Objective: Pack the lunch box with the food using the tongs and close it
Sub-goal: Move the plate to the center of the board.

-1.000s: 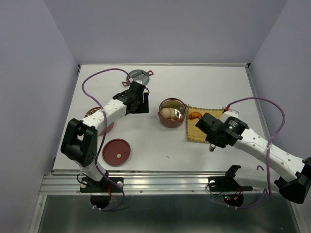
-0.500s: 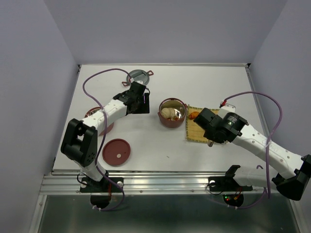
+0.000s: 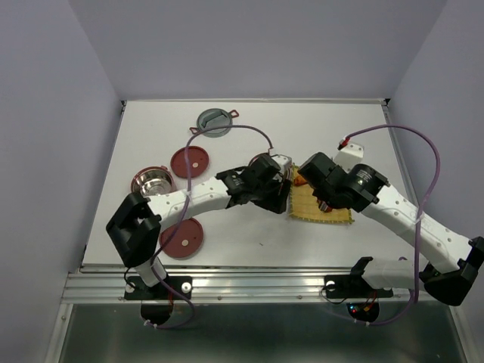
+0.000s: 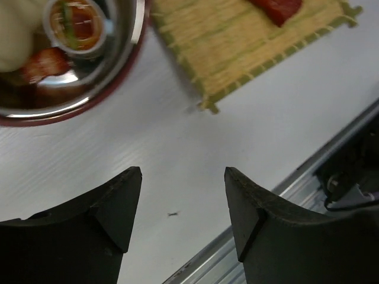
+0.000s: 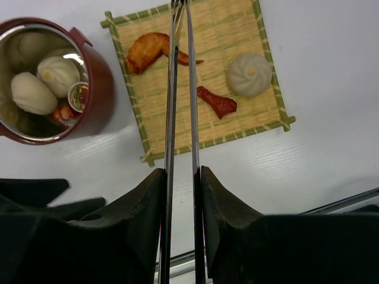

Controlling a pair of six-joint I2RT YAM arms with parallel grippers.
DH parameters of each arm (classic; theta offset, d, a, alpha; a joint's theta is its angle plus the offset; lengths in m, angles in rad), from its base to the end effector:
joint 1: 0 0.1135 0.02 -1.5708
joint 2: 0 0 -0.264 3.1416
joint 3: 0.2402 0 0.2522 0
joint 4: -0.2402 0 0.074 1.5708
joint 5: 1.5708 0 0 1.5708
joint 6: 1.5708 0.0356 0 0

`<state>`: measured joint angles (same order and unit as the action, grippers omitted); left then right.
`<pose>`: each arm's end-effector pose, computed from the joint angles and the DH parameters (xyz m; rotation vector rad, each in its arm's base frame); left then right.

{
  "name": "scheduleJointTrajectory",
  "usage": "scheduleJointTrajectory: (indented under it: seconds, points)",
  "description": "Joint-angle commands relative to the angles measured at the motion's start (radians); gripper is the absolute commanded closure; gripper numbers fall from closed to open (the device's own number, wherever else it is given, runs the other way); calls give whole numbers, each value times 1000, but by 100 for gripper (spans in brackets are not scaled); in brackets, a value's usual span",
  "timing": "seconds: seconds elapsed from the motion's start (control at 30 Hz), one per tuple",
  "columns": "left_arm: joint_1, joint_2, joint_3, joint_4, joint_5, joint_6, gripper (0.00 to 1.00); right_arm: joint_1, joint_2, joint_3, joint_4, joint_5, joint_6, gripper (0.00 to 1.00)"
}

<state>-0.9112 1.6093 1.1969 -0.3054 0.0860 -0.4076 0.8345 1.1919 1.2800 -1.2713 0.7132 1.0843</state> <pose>0.2189 -0.2872 0.2621 0.6464 2.3234 -0.7532 0.1510 0.1320 0.3467 0.4620 2.3040 -0.1245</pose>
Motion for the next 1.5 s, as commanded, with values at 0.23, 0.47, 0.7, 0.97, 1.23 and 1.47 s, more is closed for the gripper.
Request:
scheduleJointTrajectory:
  seconds: [0.23, 0.47, 0.7, 0.97, 1.23, 1.47]
  points:
    - [-127, 261, 190, 134, 69, 6, 34, -25, -21, 151, 1, 147, -57, 96]
    - [-129, 372, 234, 98, 11, -105, 37, -25, -54, 130, -8, 144, -49, 96]
    - [-134, 428, 293, 126, 21, -146, 51, -25, -51, 150, -19, 150, -57, 96]
    - [-132, 497, 388, 147, 6, -183, 99, -25, -61, 139, -56, 157, -27, 96]
    - [-94, 524, 402, 178, 8, -241, 100, -25, -75, 99, -60, 137, 2, 96]
    - [-84, 411, 353, 181, -3, -212, 100, -25, -89, 48, -97, 149, 66, 96]
